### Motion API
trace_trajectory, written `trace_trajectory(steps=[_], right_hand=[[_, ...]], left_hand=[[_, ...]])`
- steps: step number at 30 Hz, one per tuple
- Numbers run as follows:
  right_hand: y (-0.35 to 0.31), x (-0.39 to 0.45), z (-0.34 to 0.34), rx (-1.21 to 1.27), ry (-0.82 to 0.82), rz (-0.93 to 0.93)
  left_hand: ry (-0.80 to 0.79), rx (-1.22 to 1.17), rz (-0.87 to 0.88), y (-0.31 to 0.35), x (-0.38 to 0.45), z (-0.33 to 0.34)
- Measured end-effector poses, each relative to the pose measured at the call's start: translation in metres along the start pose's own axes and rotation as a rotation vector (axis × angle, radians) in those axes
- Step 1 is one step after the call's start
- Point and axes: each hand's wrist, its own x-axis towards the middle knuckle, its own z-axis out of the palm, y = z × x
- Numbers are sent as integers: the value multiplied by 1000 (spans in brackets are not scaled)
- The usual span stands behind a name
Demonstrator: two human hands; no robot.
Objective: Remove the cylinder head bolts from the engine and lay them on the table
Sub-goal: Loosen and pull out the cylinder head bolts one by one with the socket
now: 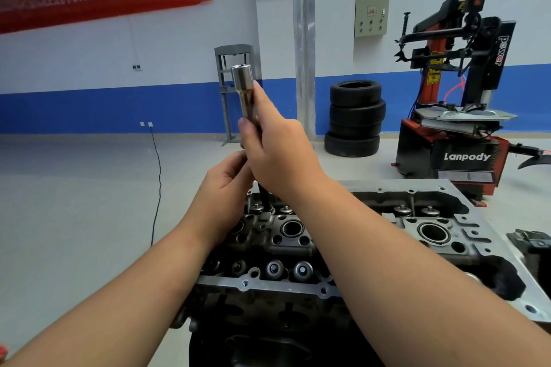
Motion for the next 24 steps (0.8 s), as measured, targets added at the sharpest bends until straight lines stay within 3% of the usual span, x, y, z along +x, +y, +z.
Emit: trace_trajectory(steps=[7, 12, 19, 24], right_hand=[[1, -1, 1, 26, 130, -87], [0, 0, 2, 48, 14, 8], [2, -2, 2, 29, 129, -107], [2, 0, 3, 75, 80, -15]], left_hand=[[49, -4, 23, -2, 2, 0], [-6, -20, 5, 0, 0, 1], [63, 1, 10, -2, 1, -1], [-17, -58, -39, -3, 1, -1]])
